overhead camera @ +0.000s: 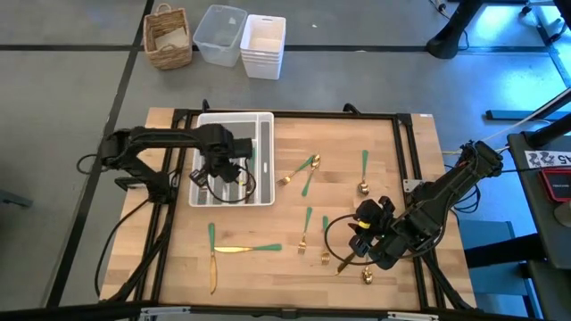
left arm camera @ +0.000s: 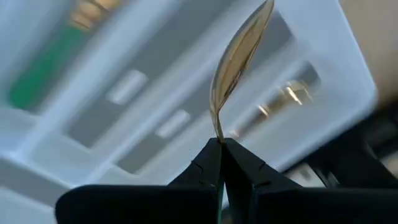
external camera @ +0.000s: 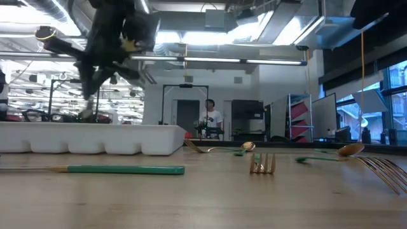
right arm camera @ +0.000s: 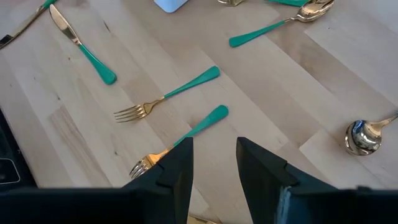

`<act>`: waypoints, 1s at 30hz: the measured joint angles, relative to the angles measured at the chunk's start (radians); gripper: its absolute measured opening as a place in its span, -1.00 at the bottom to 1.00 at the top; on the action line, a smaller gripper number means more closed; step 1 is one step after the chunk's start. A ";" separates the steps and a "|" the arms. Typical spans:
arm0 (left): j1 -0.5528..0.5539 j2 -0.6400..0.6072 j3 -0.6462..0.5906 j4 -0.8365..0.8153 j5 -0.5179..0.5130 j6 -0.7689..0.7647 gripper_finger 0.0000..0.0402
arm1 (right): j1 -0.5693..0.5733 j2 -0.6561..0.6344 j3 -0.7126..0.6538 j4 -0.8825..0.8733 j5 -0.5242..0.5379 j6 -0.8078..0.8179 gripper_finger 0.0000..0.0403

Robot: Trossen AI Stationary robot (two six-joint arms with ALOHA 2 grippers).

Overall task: Sort silverware
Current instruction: Put the green spoon into the white silverware tray

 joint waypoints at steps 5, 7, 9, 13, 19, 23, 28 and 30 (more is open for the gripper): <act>0.007 0.094 -0.015 -0.029 -0.006 0.090 -1.00 | 0.000 0.000 0.000 0.000 0.000 0.001 -0.38; 0.007 0.133 -0.027 -0.020 -0.009 0.127 -1.00 | 0.000 0.000 0.000 0.000 0.000 0.002 -0.38; 0.007 0.174 -0.036 0.001 -0.016 0.155 -1.00 | 0.000 0.000 0.000 0.002 0.000 0.002 -0.38; 0.007 0.255 -0.042 0.036 -0.053 0.188 -1.00 | 0.000 0.000 -0.001 0.005 0.002 0.002 -0.38; 0.007 0.342 -0.042 0.121 -0.084 0.152 -0.95 | 0.000 0.000 -0.001 0.007 0.016 0.002 -0.38; 0.005 0.374 -0.041 0.135 -0.098 0.041 -0.78 | 0.000 0.000 -0.001 0.007 0.015 0.002 -0.38; 0.005 0.381 -0.041 0.130 -0.091 -0.032 -0.55 | 0.000 0.000 -0.001 0.007 0.016 0.002 -0.38; 0.004 0.381 -0.041 0.123 -0.091 -0.003 -0.50 | 0.000 0.000 -0.001 0.007 0.016 0.002 -0.38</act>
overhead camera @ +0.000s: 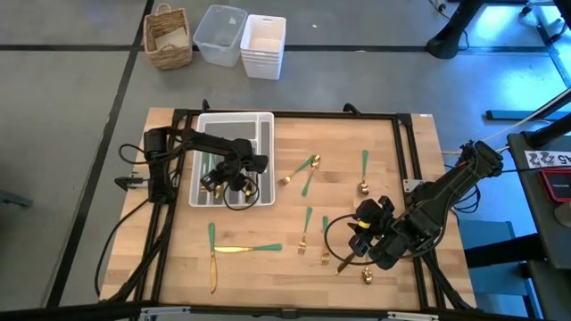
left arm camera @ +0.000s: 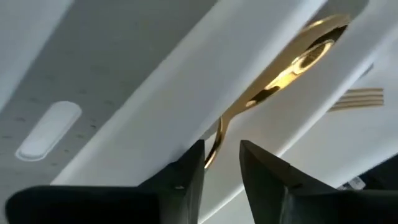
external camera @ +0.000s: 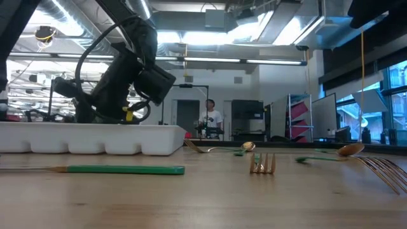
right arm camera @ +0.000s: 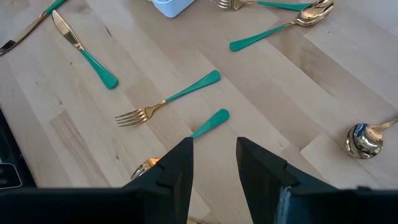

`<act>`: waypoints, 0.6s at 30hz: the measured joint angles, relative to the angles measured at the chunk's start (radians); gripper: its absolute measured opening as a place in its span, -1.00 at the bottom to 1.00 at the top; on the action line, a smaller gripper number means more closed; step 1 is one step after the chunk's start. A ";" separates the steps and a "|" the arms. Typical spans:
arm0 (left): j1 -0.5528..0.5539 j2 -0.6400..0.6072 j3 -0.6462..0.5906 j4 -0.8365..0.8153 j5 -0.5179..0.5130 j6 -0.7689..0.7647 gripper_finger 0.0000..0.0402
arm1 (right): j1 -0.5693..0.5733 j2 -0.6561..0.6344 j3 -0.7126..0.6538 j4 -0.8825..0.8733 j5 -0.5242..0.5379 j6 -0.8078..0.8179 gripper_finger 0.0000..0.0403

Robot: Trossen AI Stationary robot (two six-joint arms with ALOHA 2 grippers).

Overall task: Sort silverware
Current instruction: Put the green spoon into the white silverware tray

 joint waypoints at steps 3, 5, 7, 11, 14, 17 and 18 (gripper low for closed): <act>0.000 0.001 0.004 -0.019 0.000 0.007 -0.48 | 0.000 0.000 0.000 0.000 0.000 0.000 -0.38; 0.000 -0.004 0.004 -0.022 0.002 -0.018 -0.51 | 0.000 0.000 0.000 0.000 0.000 0.000 -0.38; -0.002 -0.019 0.002 -0.014 0.010 -0.023 -0.56 | 0.000 0.000 0.000 -0.001 0.009 -0.001 -0.38; -0.026 -0.044 0.002 0.017 0.042 -0.014 -0.65 | 0.000 0.000 0.000 0.000 0.019 -0.001 -0.38; -0.053 -0.045 0.002 0.016 0.057 -0.036 -0.68 | 0.000 0.000 0.000 0.000 0.019 -0.001 -0.38; -0.075 -0.045 0.002 0.017 0.056 -0.083 -0.68 | 0.000 0.000 0.000 -0.001 0.019 -0.001 -0.38; -0.081 -0.045 0.002 0.021 0.050 -0.095 -0.67 | 0.000 0.000 0.000 -0.001 0.019 -0.001 -0.38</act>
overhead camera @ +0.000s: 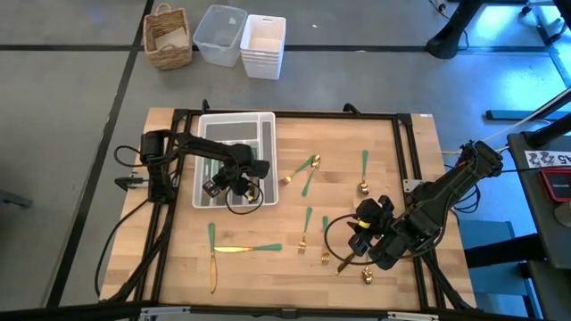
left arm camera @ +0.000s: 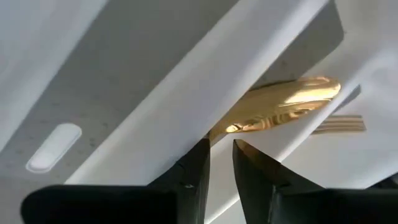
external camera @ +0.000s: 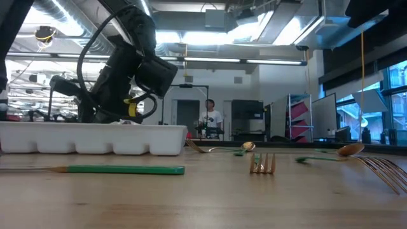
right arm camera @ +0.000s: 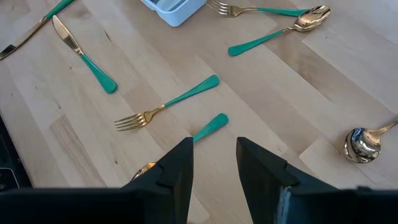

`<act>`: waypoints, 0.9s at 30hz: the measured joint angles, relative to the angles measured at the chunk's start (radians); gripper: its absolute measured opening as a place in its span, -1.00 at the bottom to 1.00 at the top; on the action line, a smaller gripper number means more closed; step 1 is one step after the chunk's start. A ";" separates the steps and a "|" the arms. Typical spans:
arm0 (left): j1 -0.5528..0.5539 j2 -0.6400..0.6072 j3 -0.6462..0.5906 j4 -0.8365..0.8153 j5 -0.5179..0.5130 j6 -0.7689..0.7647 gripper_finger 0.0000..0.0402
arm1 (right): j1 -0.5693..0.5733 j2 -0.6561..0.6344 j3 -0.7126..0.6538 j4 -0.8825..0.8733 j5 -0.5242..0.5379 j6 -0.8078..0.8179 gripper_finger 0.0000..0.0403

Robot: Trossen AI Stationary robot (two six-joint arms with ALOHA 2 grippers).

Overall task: Sort silverware
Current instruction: Put the green spoon into the white silverware tray

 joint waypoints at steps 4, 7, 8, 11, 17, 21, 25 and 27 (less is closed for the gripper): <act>-0.017 -0.003 0.000 -0.004 -0.036 -0.055 -0.65 | 0.000 0.000 0.000 0.000 0.000 0.000 -0.38; -0.017 -0.034 0.001 -0.003 -0.040 -0.105 -0.68 | 0.000 0.000 0.000 0.000 0.013 0.000 -0.38; -0.013 -0.051 0.002 -0.006 -0.040 -0.114 -0.70 | 0.000 0.000 0.000 0.000 0.022 -0.001 -0.38; -0.002 -0.123 0.002 -0.010 -0.041 -0.156 -0.73 | -0.001 0.000 0.000 0.000 0.034 -0.001 -0.38; 0.015 -0.293 0.002 0.011 -0.042 -0.239 -0.75 | -0.067 -0.030 0.000 -0.006 0.011 -0.001 -0.38; 0.011 -0.377 0.002 0.080 -0.020 -0.401 -0.73 | -0.180 -0.056 0.000 -0.010 0.010 0.049 -0.38; 0.009 -0.434 0.002 0.191 0.125 -0.704 -0.72 | -0.333 -0.056 0.000 0.001 -0.011 0.109 -0.38; 0.009 -0.455 0.002 0.256 0.223 -0.826 -0.72 | -0.413 -0.045 0.000 0.027 -0.037 0.111 -0.38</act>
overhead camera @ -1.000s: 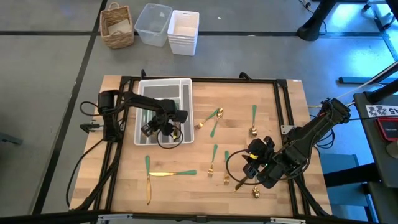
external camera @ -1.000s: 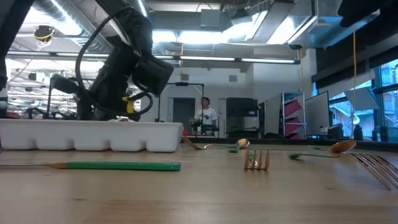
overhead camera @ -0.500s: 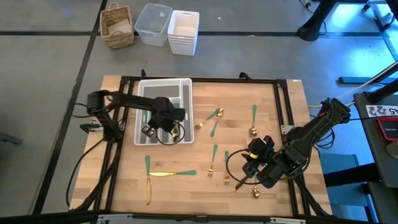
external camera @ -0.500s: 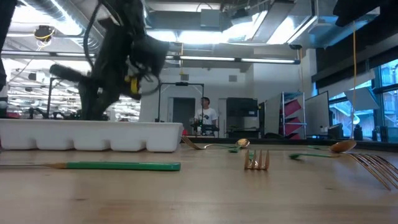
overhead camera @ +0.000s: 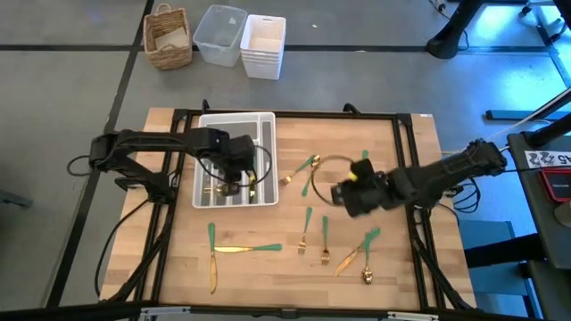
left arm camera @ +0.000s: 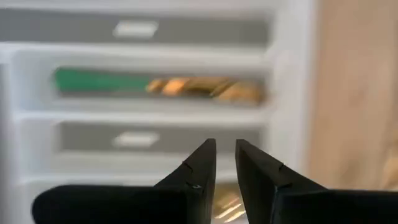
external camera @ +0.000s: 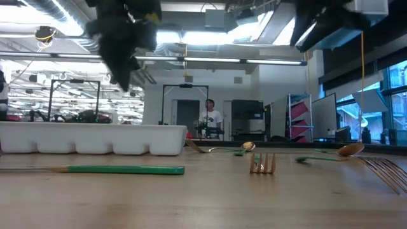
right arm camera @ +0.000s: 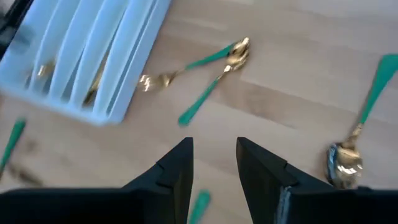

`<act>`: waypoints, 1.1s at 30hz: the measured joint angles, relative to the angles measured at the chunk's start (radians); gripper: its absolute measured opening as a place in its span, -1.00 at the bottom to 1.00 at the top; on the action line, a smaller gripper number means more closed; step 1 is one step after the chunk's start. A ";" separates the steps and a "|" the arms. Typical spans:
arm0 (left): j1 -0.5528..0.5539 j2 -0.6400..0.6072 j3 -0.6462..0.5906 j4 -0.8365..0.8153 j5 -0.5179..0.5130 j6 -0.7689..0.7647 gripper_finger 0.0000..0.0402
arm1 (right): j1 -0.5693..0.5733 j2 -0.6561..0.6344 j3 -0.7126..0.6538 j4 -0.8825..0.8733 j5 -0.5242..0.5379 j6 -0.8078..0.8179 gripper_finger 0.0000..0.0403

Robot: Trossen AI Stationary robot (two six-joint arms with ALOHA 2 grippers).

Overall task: Sort silverware
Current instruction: Put the green spoon into the white silverware tray

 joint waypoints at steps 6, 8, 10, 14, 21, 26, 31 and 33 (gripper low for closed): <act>-0.022 -0.033 0.000 0.165 0.130 -0.171 -0.72 | -0.191 0.032 -0.019 0.123 -0.078 -0.006 -0.38; -0.031 -0.053 0.000 0.165 0.130 -0.193 -0.72 | -0.239 0.049 -0.022 0.158 -0.118 -0.009 -0.38; -0.043 -0.085 0.000 0.160 0.133 -0.205 -0.72 | -0.273 0.070 -0.023 0.164 -0.156 -0.017 -0.38; -0.054 -0.190 -0.002 0.137 0.134 -0.208 -0.72 | -0.324 0.125 -0.023 0.208 -0.213 -0.058 -0.38; -0.055 -0.370 -0.006 0.129 0.082 -0.246 -0.72 | -0.390 0.222 -0.023 0.224 -0.323 -0.191 -0.38; -0.054 -0.446 -0.006 0.124 0.040 -0.261 -0.72 | -0.466 0.223 -0.023 0.034 -0.458 -0.293 -0.38; -0.055 -0.464 -0.006 0.126 0.040 -0.261 -0.72 | -0.534 0.217 -0.024 -0.301 -0.471 -0.296 -0.38; -0.055 -0.464 -0.006 0.128 0.040 -0.261 -0.72 | -0.552 0.215 -0.042 -0.301 -0.442 -0.297 -0.38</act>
